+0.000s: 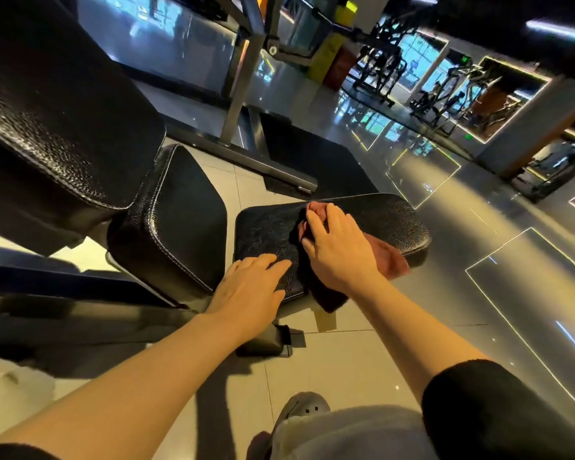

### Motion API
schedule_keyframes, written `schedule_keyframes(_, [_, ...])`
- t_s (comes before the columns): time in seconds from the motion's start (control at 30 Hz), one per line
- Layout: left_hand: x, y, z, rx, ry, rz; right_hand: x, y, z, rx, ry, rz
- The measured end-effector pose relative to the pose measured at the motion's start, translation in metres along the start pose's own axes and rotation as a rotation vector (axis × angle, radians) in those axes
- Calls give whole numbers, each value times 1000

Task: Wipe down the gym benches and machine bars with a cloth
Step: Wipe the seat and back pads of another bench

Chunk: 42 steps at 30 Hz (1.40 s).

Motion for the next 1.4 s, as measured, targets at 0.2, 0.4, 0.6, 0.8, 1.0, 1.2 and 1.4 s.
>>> schedule_keyframes(0.2, [-4,-5,-3,-87,9,71,17,7,39,-100,-21,29])
schedule_keyframes(0.4, [-5,-12,-8,-143,7,138,57,-10,38,-144,-226,14])
schedule_keyframes(0.6, [-8,-10,-1,-211,50,224,-1,-9,-47,-16,152,-129])
schedule_keyframes(0.8, [-13,-25,0,-235,68,311,43,-12,-2,-54,-118,-121])
schedule_keyframes(1.0, [-17,-42,-1,-313,137,460,52,-22,-71,77,89,-267])
schedule_keyframes(1.2, [-23,-50,0,-298,143,549,49,-20,-58,106,234,-328])
schedule_keyframes(1.4, [-23,-66,2,-389,192,626,87,-40,-76,127,16,-282])
Point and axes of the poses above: each hand's wrist, its own x-axis towards the middle knuckle, its own y-axis out of the back of the hand, z = x × y, the point moved 1 cm from there along x, towards the middle knuckle, and after that the axes turned 11 degrees about -y, right-handed, at the moved point
